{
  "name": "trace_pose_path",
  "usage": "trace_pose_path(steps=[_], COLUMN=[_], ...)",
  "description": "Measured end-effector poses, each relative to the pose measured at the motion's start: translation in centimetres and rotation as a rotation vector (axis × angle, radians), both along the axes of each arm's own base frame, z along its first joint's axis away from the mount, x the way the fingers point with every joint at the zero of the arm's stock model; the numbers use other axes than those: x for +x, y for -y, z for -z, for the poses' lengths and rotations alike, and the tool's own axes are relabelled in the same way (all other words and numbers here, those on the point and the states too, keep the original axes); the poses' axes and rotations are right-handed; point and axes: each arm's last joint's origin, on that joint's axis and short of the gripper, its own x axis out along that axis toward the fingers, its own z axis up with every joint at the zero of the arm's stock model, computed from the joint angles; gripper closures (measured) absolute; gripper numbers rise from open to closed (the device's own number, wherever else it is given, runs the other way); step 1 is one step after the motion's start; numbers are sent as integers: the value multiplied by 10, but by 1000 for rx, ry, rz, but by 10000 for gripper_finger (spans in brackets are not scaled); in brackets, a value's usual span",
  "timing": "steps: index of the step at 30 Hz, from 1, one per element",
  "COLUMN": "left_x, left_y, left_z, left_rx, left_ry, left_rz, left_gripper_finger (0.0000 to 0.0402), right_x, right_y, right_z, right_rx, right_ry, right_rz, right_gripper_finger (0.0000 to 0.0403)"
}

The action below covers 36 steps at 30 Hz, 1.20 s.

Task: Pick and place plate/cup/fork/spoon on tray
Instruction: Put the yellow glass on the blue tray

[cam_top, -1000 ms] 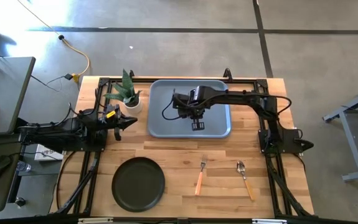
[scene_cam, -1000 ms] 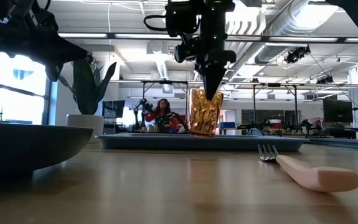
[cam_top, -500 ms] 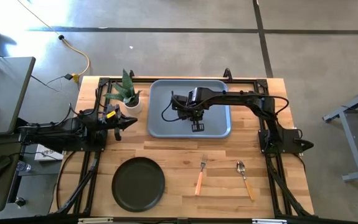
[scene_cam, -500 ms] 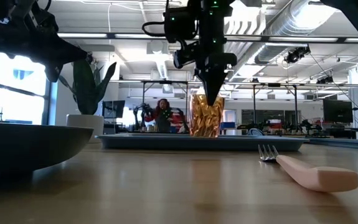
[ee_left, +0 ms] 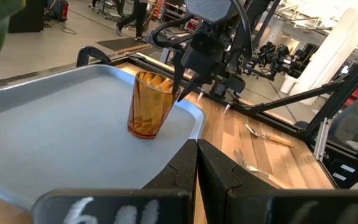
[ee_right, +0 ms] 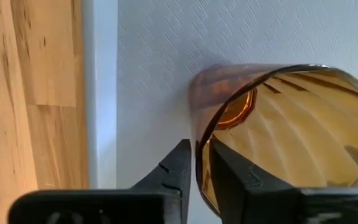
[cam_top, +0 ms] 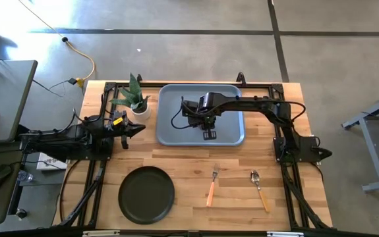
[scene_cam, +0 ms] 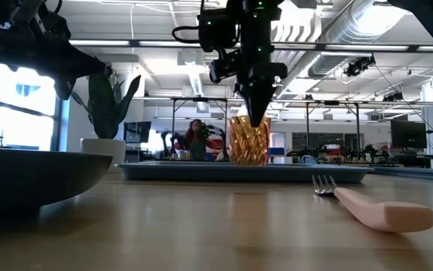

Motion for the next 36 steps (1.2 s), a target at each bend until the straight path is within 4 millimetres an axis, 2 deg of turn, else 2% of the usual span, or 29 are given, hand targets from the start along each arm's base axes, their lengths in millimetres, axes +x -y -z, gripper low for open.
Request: trace_pose_path(steps=[5,13,20,24,30,36], left_x=[0,-1,-1,3,17,35], left_y=[0,1,0,-1,-4,-7], left_z=[0,-6,-37,-56,-83,-111], left_rx=[0,-20,104,196,314,381], left_ry=[1,21,38,-3,-97,-188], left_rz=[0,28,18,4,-18,-44], left_gripper_finger=[398,398,398,398,398,398], right_x=[-1,-9,-17,-18,-18,-18], right_y=[0,-2,-10,-12,-19,-31], right_z=[-3,-24,-47,-53,-58,-67], right_rx=[-1,-48,-77,-103,-127,-250], right_ry=[16,66,148,184,224,279], right_rz=[18,91,129,184,232,228], right_gripper_finger=[342,340,340,340,340,340])
